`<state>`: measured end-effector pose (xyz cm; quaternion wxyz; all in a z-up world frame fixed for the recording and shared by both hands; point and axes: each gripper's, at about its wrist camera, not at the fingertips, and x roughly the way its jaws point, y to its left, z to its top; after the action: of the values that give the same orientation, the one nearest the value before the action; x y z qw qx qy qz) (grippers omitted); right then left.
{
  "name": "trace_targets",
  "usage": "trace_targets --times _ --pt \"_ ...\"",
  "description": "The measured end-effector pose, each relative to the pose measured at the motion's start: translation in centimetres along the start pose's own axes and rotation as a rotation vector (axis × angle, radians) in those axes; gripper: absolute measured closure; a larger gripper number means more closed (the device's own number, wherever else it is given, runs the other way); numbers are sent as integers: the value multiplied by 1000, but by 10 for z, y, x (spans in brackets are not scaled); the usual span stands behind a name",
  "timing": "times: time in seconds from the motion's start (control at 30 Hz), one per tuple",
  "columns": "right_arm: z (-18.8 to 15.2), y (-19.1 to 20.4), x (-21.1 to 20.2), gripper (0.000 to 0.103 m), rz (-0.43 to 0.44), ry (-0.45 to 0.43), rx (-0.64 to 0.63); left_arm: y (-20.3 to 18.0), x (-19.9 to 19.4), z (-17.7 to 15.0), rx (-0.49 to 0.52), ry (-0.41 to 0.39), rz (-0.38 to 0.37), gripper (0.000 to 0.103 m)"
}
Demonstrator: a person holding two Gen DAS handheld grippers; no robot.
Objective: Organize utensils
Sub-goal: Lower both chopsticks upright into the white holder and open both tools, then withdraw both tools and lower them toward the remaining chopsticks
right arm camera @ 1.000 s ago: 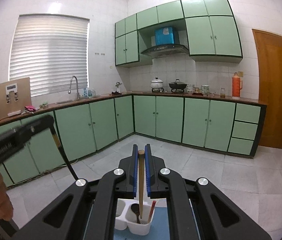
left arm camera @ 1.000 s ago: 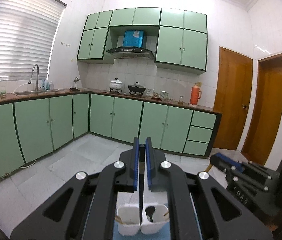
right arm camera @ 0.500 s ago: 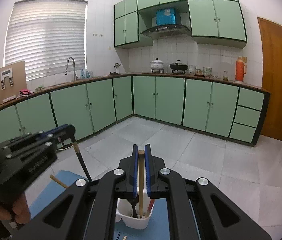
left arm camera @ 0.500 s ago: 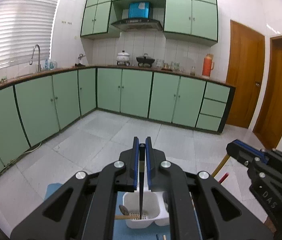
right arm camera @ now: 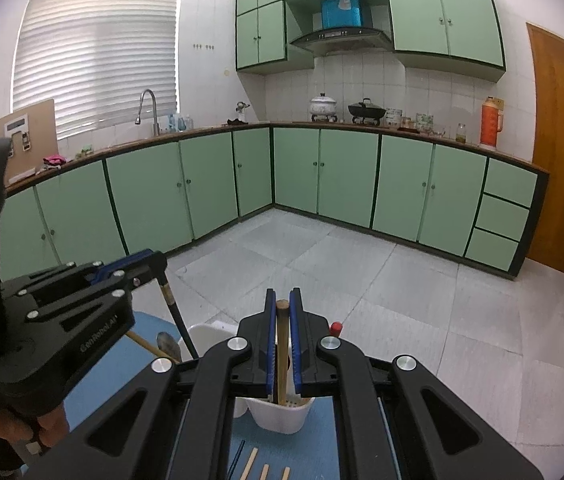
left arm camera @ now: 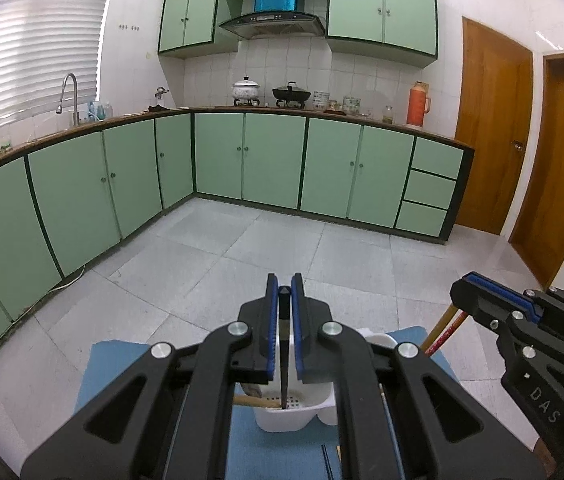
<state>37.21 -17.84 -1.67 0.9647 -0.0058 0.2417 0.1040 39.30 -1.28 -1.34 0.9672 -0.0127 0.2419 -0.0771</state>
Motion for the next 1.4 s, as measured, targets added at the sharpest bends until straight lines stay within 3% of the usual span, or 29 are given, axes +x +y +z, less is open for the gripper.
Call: trace_targets --times 0.2,0.3,0.37,0.43,0.53,0.83,1.0,1.2,1.4 --pt "-1 -1 -10 91 15 -8 -2 3 -8 -1 -12 -4 -5 94" --pt "0 -3 -22 84 13 -32 9 7 -19 -3 -21 -19 -12 85" --pt "-1 -6 -31 74 7 -51 16 9 -29 -5 -27 -37 -15 78" --pt "-4 -9 -43 68 5 -74 30 11 -40 -9 -36 -52 -18 66" --pt "-11 -12 -59 57 -2 -102 45 14 -61 -18 -45 -81 -28 57" --pt "-66 -11 -108 26 -28 -131 86 10 -119 -66 -49 -138 -36 25" --pt "-100 -8 -125 17 -41 -106 119 5 -141 -99 -36 -125 -29 15" --pt "-146 -3 -139 13 -61 -56 154 2 -154 -144 -3 -63 -9 13" --pt "-200 -1 -138 13 -79 56 173 4 -153 -188 16 24 9 13"
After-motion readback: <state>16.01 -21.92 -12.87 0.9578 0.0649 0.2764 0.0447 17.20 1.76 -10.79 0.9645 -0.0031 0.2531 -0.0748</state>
